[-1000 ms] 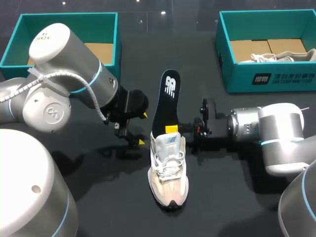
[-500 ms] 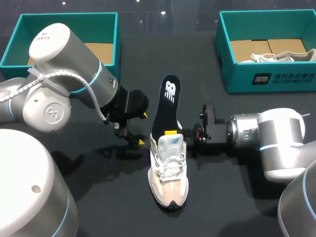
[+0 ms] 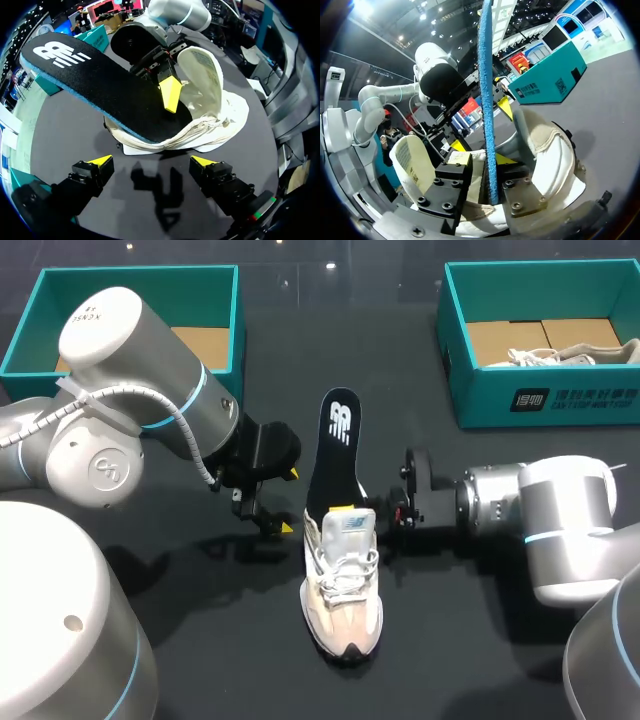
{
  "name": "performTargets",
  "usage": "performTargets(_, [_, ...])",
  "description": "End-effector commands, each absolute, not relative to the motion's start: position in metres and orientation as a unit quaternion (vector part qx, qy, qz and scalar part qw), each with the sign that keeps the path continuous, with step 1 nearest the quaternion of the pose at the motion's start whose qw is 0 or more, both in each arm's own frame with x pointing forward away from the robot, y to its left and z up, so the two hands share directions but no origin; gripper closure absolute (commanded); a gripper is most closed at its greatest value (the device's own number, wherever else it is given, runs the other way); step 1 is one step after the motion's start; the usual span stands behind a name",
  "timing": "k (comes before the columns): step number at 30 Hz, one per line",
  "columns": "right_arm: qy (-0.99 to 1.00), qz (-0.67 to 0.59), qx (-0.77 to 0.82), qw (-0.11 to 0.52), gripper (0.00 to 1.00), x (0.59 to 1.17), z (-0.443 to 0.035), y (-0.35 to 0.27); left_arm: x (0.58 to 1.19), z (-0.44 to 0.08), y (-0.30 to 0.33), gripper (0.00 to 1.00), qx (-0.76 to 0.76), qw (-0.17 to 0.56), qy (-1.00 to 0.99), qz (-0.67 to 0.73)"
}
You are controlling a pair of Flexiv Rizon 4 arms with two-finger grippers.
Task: Take the shoe out of the shoebox, open the shoe tongue, remove and reinsert the insole, then place the shoe into the shoebox
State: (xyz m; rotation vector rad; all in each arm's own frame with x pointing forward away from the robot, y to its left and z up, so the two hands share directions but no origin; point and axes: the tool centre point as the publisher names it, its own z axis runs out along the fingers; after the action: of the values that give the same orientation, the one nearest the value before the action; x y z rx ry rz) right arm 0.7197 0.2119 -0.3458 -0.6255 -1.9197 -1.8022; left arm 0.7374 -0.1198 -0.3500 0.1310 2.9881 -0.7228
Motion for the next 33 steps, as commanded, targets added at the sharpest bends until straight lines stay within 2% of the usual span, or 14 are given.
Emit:
performTargets(1, [-0.698,-0.646,-0.224,0.214,0.73,0.721,-0.343,0.213,0.737,-0.351,-0.119,0.0,0.043,0.033,0.971,-0.235])
performTargets(16, [-0.713,-0.641,-0.206,0.197,0.65,0.725,-0.329,0.214,0.737,-0.351,-0.119,0.0,0.043,0.033,0.971,-0.235])
performTargets(33, [-0.706,-0.655,-0.193,0.187,0.66,0.743,-0.313,0.214,0.737,-0.351,-0.119,0.0,0.043,0.033,0.971,-0.235])
